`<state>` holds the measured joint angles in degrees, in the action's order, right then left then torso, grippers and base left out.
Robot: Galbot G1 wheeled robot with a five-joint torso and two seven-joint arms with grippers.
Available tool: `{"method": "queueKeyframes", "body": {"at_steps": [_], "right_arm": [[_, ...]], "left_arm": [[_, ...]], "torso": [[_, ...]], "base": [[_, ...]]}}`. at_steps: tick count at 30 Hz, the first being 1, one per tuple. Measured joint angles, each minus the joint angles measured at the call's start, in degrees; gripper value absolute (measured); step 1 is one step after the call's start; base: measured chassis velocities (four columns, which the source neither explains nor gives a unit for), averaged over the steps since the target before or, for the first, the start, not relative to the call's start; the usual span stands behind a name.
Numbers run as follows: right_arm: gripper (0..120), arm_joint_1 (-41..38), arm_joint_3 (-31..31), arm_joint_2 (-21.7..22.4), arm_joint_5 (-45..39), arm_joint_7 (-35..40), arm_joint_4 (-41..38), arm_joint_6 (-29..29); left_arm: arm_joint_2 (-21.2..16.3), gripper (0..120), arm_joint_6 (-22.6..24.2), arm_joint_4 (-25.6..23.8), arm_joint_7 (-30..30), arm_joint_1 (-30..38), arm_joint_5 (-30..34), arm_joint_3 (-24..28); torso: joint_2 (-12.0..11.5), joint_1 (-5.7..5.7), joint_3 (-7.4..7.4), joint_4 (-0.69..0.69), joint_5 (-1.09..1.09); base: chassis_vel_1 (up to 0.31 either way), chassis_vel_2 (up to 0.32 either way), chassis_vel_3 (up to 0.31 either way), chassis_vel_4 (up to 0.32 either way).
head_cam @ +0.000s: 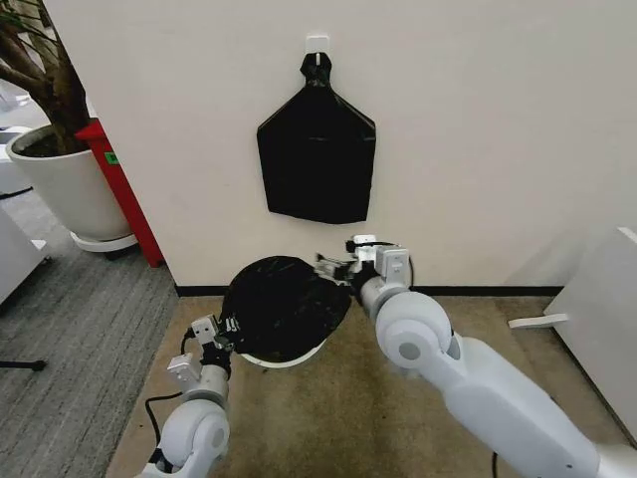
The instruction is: Place the garbage bag over the trash bin.
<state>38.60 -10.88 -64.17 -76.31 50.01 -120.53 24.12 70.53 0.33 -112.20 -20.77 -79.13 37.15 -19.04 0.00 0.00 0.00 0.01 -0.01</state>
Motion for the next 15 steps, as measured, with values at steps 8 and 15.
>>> {"method": "queueKeyframes", "body": {"at_steps": [8, 15], "right_arm": [[100, 4.44, 0.13, -2.77, -4.4, 1.12, 0.21, -2.54], [100, 6.1, -1.76, -6.62, -5.63, 5.9, 0.14, -2.32]], "left_arm": [[0.3, 3, -0.25, 0.02, 0.16, 0.45, 0.89, 0.07], [0.52, 3, -0.29, 0.08, 0.27, 0.53, 0.64, 0.09]], "torso": [[0.0, 0.0, 0.0, -0.02, 0.0], [0.0, 0.0, 0.0, -0.01, -0.01]], "base": [[0.0, 0.0, 0.0, 0.0], [0.0, 0.0, 0.0, 0.0]]}}
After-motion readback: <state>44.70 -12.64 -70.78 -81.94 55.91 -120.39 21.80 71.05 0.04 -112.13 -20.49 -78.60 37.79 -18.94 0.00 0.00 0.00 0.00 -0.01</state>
